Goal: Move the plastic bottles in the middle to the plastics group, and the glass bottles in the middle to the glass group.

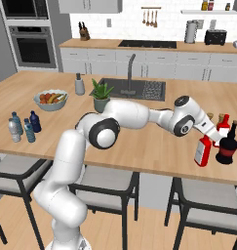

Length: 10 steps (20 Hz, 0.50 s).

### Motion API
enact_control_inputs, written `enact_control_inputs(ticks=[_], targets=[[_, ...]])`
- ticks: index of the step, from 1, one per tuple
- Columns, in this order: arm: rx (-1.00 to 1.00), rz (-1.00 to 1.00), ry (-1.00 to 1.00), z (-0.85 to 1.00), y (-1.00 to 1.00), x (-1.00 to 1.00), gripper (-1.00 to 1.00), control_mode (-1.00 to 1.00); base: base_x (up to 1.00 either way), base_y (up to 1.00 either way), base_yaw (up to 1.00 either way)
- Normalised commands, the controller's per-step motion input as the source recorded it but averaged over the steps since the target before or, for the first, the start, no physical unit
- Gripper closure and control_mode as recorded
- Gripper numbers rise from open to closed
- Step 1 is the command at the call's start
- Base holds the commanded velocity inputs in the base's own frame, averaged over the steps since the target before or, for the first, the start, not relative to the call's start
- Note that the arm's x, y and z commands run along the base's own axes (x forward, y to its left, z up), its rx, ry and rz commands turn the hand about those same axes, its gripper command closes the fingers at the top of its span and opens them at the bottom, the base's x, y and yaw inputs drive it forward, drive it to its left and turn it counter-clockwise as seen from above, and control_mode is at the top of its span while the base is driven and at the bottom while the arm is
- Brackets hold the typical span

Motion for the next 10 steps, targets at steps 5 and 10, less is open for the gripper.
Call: enact_control_inputs(ticks=[5, 10], targets=[[0.00, 0.00, 0.00, 0.00, 0.00, 0.00, 1.00, -1.00, 0.00, 0.00, 0.00], [0.00, 0.00, 0.00, 0.00, 0.00, 0.00, -1.00, -1.00, 0.00, 0.00, 0.00]])
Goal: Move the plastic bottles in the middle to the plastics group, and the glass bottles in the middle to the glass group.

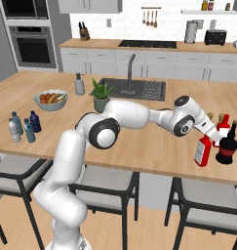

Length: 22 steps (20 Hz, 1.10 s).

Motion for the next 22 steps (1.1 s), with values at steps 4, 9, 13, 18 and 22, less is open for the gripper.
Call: enact_control_inputs(ticks=[4, 9, 13, 18, 22], targets=[[0.00, 0.00, 0.00, 0.00, 0.00, 0.00, -1.00, -1.00, 0.00, 0.00, 0.00], [0.00, 0.00, 0.00, 0.00, 0.00, 0.00, -1.00, -1.00, 0.00, 0.00, 0.00], [0.00, 0.00, 0.00, 0.00, 0.00, -0.14, -1.00, -1.00, 0.00, 0.00, 0.00], [0.00, 0.00, 0.00, 0.00, 0.22, -0.41, -1.00, -1.00, 0.00, 0.00, 0.00], [0.00, 0.00, 0.00, 0.00, 0.58, -0.25, -1.00, -1.00, 0.00, 0.00, 0.00]])
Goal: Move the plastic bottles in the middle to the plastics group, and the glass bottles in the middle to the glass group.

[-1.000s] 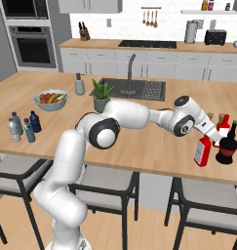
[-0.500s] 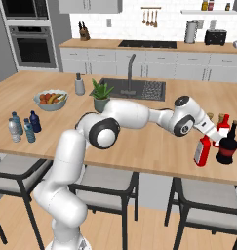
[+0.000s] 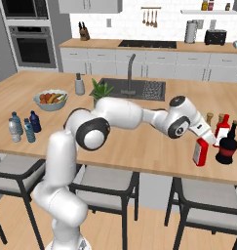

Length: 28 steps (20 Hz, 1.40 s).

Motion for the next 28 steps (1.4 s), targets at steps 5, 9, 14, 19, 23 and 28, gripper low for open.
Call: enact_control_inputs(ticks=[5, 9, 14, 19, 23, 28], targets=[[0.00, 0.00, -0.06, 0.15, 0.79, -0.13, -1.00, -1.00, 0.00, 0.00, 0.00], [0.00, 0.00, -0.15, 0.45, 0.22, 0.00, -1.00, -1.00, 0.00, 0.00, 0.00], [0.02, 0.03, -0.02, 0.56, 0.39, -0.25, -1.00, -1.00, 0.00, 0.00, 0.00], [0.13, 0.20, 0.01, 0.45, 0.82, -0.18, -1.00, -1.00, 0.00, 0.00, 0.00], [0.17, 0.38, 0.00, 0.15, 0.94, -0.19, -1.00, -1.00, 0.00, 0.00, 0.00], [0.12, 0.46, 0.06, 0.15, 1.00, -0.31, -1.00, -1.00, 0.00, 0.00, 0.00]])
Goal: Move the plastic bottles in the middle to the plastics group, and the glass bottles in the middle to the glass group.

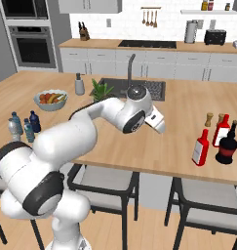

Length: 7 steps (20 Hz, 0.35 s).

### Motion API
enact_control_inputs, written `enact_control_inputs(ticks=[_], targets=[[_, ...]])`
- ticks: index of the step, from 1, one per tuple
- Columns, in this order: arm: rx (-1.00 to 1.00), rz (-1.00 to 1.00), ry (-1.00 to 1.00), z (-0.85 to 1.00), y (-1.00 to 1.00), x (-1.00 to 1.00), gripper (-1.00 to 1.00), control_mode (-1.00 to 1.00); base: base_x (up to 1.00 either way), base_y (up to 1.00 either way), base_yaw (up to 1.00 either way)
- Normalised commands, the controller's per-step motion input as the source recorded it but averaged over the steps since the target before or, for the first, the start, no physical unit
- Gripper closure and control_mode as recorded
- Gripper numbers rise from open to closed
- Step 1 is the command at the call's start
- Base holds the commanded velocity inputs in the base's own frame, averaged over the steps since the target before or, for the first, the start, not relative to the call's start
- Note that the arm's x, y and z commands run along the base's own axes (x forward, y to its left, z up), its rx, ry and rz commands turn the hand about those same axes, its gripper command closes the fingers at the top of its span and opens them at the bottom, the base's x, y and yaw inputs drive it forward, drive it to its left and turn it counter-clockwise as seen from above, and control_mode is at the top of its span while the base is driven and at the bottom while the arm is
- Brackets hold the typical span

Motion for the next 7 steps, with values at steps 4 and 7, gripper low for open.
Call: enact_control_inputs(ticks=[4, 7], targets=[[0.06, 0.39, 0.12, 0.62, 1.00, -0.44, -1.00, -1.00, 0.00, 0.00, 0.00], [-0.01, 0.19, 0.13, 0.98, 0.98, -0.98, -1.00, -1.00, 0.00, 0.00, 0.00]])
